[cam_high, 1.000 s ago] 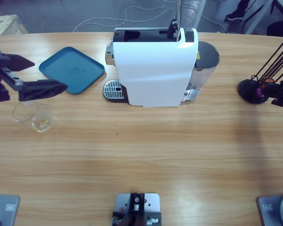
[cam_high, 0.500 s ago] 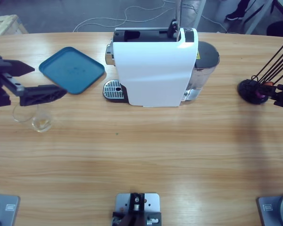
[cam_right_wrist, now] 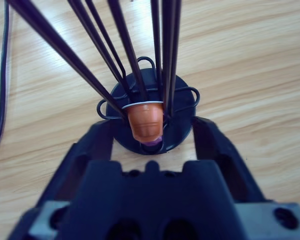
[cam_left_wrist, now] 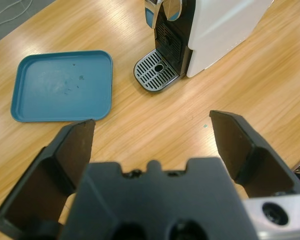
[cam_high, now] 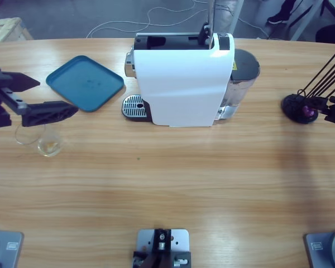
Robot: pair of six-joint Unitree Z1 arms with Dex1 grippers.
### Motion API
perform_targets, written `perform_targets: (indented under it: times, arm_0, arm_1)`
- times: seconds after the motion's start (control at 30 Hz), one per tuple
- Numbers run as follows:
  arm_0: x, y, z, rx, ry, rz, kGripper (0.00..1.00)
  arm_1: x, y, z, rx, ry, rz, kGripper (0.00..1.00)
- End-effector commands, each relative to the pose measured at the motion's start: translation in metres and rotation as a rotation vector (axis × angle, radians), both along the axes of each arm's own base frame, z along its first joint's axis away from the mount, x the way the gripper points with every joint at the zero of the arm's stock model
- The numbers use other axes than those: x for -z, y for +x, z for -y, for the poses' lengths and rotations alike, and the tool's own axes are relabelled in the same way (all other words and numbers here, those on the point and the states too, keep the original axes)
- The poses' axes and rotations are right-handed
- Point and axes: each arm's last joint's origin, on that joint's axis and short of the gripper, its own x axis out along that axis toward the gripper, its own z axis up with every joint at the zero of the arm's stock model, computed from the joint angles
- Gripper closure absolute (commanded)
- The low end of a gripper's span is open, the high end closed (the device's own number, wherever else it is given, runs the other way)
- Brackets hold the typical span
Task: Pour coffee
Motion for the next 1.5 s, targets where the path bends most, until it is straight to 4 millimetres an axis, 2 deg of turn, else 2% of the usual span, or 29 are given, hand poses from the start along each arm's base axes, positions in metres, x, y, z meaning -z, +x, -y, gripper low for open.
perform_targets:
  times: [0.03, 0.2, 0.23, 0.33, 0.37, 0.4, 0.43, 0.47, 0.5, 0.7, 0.77, 1.13, 1.27, 1.5]
  arm_0:
    - [0.008, -0.007, -0.007, 0.0, 0.023, -0.016, 0.0]
    - [0.007, -0.008, -0.01, -0.002, 0.014, -0.013, 0.0]
    - [0.007, -0.008, -0.01, -0.002, 0.014, -0.013, 0.0]
    - [0.007, -0.008, -0.01, -0.001, 0.015, -0.013, 0.0]
    - [0.006, -0.008, -0.01, -0.001, 0.014, -0.013, 0.0]
    - [0.006, -0.008, -0.009, -0.002, 0.014, -0.013, 0.0]
    - [0.007, -0.008, -0.009, -0.002, 0.015, -0.013, 0.0]
    - [0.007, -0.008, -0.009, -0.002, 0.016, -0.014, 0.0]
    - [0.007, -0.008, -0.009, -0.002, 0.017, -0.015, 0.0]
    - [0.008, -0.008, -0.009, -0.002, 0.019, -0.017, 0.0]
    - [0.008, -0.008, -0.009, -0.003, 0.019, -0.018, 0.0]
    - [0.01, -0.009, -0.011, -0.008, 0.018, -0.022, 0.0]
    - [0.012, -0.008, -0.01, -0.008, 0.025, -0.026, 0.0]
    - [0.015, -0.006, -0.005, -0.009, 0.031, -0.032, 0.0]
  arm_1:
    - [0.01, 0.005, 0.002, 0.001, -0.013, -0.042, 0.452]
    - [0.013, 0.007, 0.003, 0.004, -0.011, -0.049, 0.464]
    - [0.012, 0.007, 0.004, 0.007, -0.01, -0.045, 0.523]
    - [0.011, 0.007, 0.005, 0.002, -0.017, -0.037, 0.601]
    - [0.011, 0.007, 0.006, 0.001, -0.018, -0.036, 0.683]
    - [0.011, 0.007, 0.006, 0.002, -0.018, -0.035, 0.701]
    - [0.011, 0.008, 0.006, 0.002, -0.018, -0.034, 0.765]
    - [0.011, 0.008, 0.006, 0.001, -0.018, -0.036, 0.92]
    - [0.011, 0.008, 0.006, 0.001, -0.017, -0.037, 0.95]
    - [0.014, 0.008, 0.005, -0.007, -0.006, -0.06, 0.959]
    - [0.013, 0.008, 0.005, -0.006, -0.007, -0.06, 1.0]
    - [0.011, 0.006, 0.005, -0.008, -0.005, -0.056, 1.0]
    - [-0.004, -0.008, 0.006, -0.011, -0.018, -0.047, 1.0]
    - [-0.054, 0.001, 0.006, -0.012, -0.018, 0.03, 1.0]
